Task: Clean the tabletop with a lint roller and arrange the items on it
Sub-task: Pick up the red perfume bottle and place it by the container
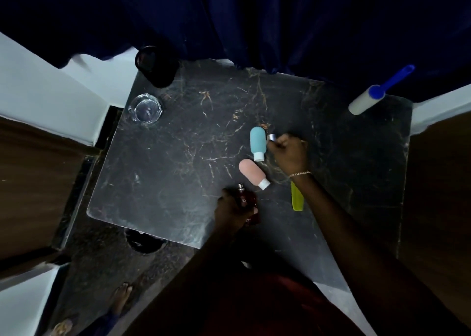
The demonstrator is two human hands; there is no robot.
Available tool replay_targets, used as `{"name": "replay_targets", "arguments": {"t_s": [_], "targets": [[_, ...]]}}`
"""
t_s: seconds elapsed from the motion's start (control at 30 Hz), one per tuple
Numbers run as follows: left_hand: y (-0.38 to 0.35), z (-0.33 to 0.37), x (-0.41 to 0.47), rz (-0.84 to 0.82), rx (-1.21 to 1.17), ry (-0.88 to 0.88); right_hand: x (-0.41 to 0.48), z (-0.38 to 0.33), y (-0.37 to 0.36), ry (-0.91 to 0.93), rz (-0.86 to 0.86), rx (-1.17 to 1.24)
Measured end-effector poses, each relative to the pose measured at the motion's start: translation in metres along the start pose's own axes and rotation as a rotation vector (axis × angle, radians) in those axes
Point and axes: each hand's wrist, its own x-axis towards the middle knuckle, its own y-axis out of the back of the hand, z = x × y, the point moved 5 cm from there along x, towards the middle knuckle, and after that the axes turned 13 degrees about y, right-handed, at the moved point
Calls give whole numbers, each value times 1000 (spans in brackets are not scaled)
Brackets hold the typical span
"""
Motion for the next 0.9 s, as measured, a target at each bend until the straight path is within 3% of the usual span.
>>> {"name": "replay_targets", "arguments": {"t_s": [0.33, 0.6, 0.9], "targets": [[19, -11, 5, -27, -23, -100, -73, -11, -25, -210, -132, 597], [43, -20, -23, -339, -427, -150, -112, -58, -25, -156, -209, 821], [108, -36, -70, -410, -478, -296, -150, -134, -52, -84, -134, 1020]]}}
